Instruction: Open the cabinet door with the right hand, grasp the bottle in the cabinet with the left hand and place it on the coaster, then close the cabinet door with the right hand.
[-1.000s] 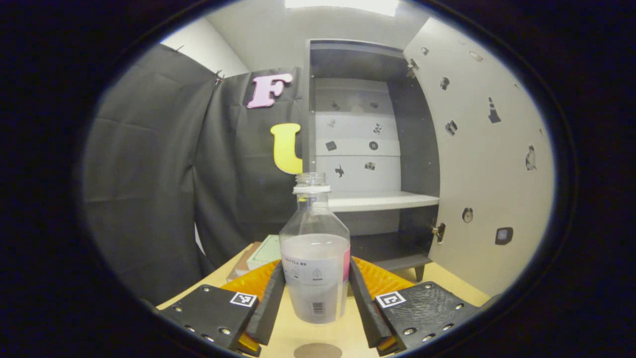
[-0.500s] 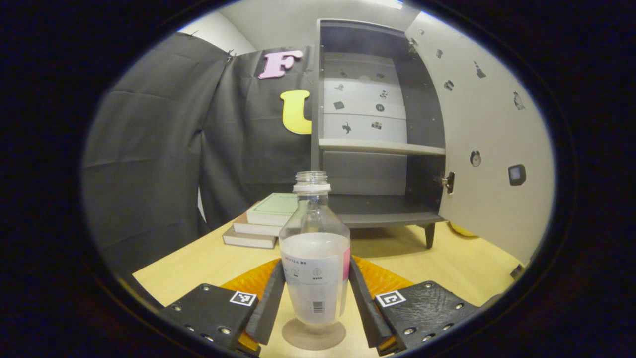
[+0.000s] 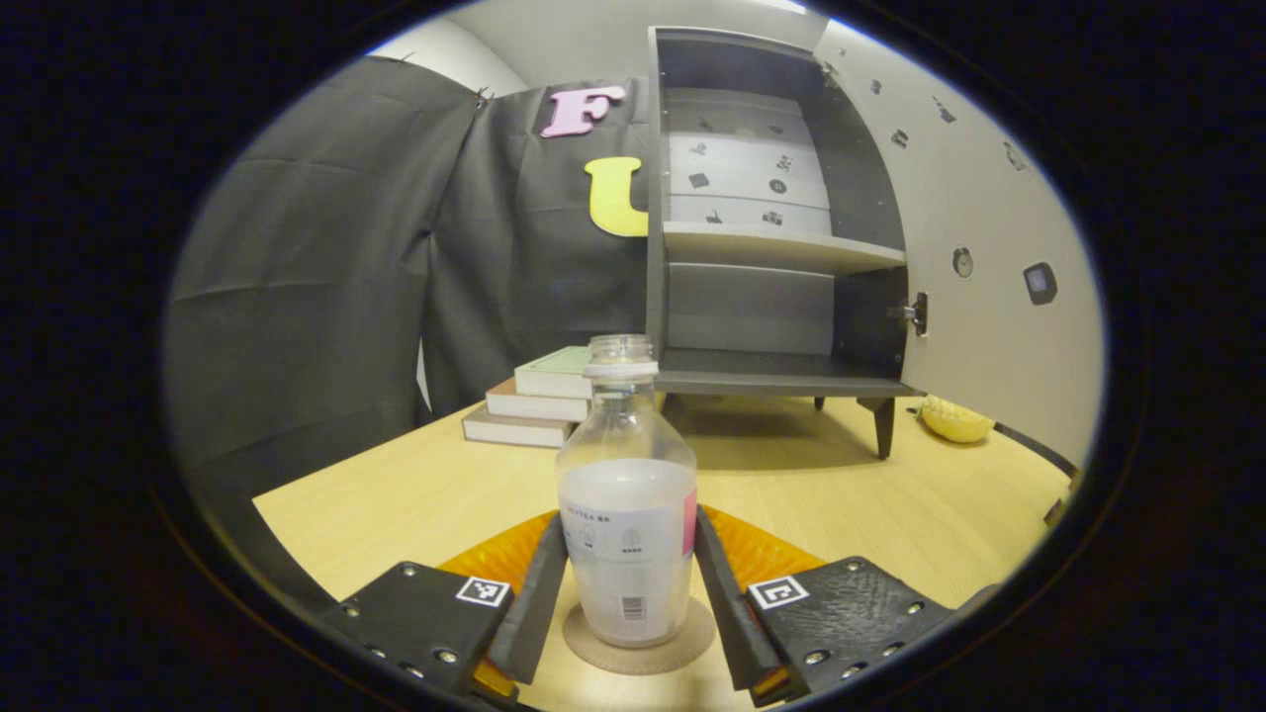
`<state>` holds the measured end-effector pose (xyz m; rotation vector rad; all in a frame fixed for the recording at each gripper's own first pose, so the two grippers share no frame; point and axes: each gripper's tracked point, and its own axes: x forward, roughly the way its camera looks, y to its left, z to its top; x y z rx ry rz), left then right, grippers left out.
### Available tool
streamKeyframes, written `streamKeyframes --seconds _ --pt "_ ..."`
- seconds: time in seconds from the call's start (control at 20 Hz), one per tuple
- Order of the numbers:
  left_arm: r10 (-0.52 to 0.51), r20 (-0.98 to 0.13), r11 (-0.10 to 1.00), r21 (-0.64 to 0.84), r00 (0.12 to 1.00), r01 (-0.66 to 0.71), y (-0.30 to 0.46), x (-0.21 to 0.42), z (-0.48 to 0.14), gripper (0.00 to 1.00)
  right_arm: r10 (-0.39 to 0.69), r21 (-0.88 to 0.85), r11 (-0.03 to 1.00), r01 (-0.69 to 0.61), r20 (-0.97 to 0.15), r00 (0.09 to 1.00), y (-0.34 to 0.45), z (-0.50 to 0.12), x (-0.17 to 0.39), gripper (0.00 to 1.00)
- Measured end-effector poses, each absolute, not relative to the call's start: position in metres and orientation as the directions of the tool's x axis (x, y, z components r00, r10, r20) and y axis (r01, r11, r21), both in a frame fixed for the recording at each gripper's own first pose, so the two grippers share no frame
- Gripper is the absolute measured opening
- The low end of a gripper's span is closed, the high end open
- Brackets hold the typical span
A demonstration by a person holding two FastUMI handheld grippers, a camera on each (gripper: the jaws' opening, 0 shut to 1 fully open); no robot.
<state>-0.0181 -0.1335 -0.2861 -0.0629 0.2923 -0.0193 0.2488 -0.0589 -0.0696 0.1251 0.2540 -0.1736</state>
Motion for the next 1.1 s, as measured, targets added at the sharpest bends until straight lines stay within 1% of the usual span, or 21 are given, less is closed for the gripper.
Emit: streamKeyframes --seconds 0.05,0.1,0.15,0.25,0.3,0.4,0.45,0.5,0.55,0.65,0.75,0.8,0.85,0.9,0.95,1.05,1.1 --pt "-0.026 -0.29 0.998 -0.061 0.957 0.009 -0.134 -0.021 -0.289 0.72 -0.151 0.093 0.979 0.18 -0.26 0.954 -0.057 -0.069 0.248 0.98" --pt "-0.023 -0.282 0.998 -0.058 0.959 0.007 -0.134 -0.022 -0.287 0.7 -0.146 0.086 0.981 0.174 -0.262 0.954 -0.054 -0.068 0.248 0.98" --pt "-0.019 -0.286 0.998 -0.055 0.958 0.003 -0.135 -0.024 -0.288 0.7 -0.137 0.083 0.983 0.164 -0.262 0.955 -0.051 -0.068 0.247 0.98" --pt "-0.009 -0.292 0.999 -0.05 0.956 -0.006 -0.135 -0.027 -0.288 0.79 -0.13 0.075 0.985 0.153 -0.257 0.958 -0.048 -0.065 0.247 0.98" --pt "-0.001 -0.299 0.999 -0.044 0.954 -0.013 -0.135 -0.027 -0.286 0.73 -0.126 0.067 0.987 0.148 -0.256 0.958 -0.046 -0.065 0.247 0.98" --pt "0.013 -0.296 0.999 -0.028 0.955 -0.023 -0.133 -0.029 -0.278 0.83 -0.116 0.054 0.989 0.134 -0.259 0.959 -0.043 -0.065 0.246 0.98" --pt "0.018 -0.289 1.0 -0.02 0.957 -0.024 -0.133 -0.03 -0.271 0.8 -0.106 0.054 0.991 0.124 -0.258 0.96 -0.04 -0.063 0.245 0.98" --pt "0.025 -0.285 1.0 -0.011 0.958 -0.03 -0.131 -0.032 -0.262 0.83 -0.094 0.055 0.992 0.112 -0.257 0.962 -0.038 -0.061 0.245 0.98" --pt "0.033 -0.28 0.999 -0.005 0.959 -0.036 -0.13 -0.033 -0.251 0.83 -0.081 0.058 0.994 0.098 -0.251 0.965 -0.035 -0.058 0.245 0.98" --pt "0.043 -0.268 0.999 0.005 0.962 -0.043 -0.131 -0.041 -0.222 0.8 -0.07 0.051 0.995 0.084 -0.239 0.969 -0.033 -0.05 0.246 0.98" --pt "0.069 -0.24 0.997 0.032 0.968 -0.063 -0.125 -0.048 -0.178 0.86 -0.043 0.057 0.997 0.058 -0.235 0.971 -0.026 -0.042 0.248 0.98" --pt "0.076 -0.218 0.997 0.044 0.973 -0.068 -0.122 -0.051 -0.153 0.8 -0.021 0.076 0.996 0.04 -0.231 0.973 -0.02 -0.035 0.25 0.98" --pt "0.08 -0.192 0.996 0.059 0.978 -0.07 -0.121 -0.054 -0.126 0.8 0.006 0.105 0.994 0.018 -0.223 0.975 -0.013 -0.027 0.252 0.98" --pt "0.073 -0.17 0.996 0.065 0.983 -0.063 -0.12 -0.054 -0.102 0.83 0.034 0.136 0.991 -0.005 -0.213 0.977 -0.006 -0.018 0.253 0.98" --pt "0.067 -0.152 0.996 0.065 0.986 -0.058 -0.121 -0.054 -0.08 0.8 0.058 0.16 0.987 -0.026 -0.198 0.979 0.002 -0.01 0.256 0.98" --pt "0.055 -0.128 0.997 0.07 0.99 -0.046 -0.116 -0.05 -0.045 0.85 0.102 0.192 0.979 -0.069 -0.167 0.981 0.019 0.01 0.257 0.98" --pt "0.049 -0.123 0.997 0.07 0.991 -0.041 -0.113 -0.048 -0.032 0.8 0.12 0.2 0.976 -0.088 -0.154 0.981 0.029 0.018 0.256 0.98"
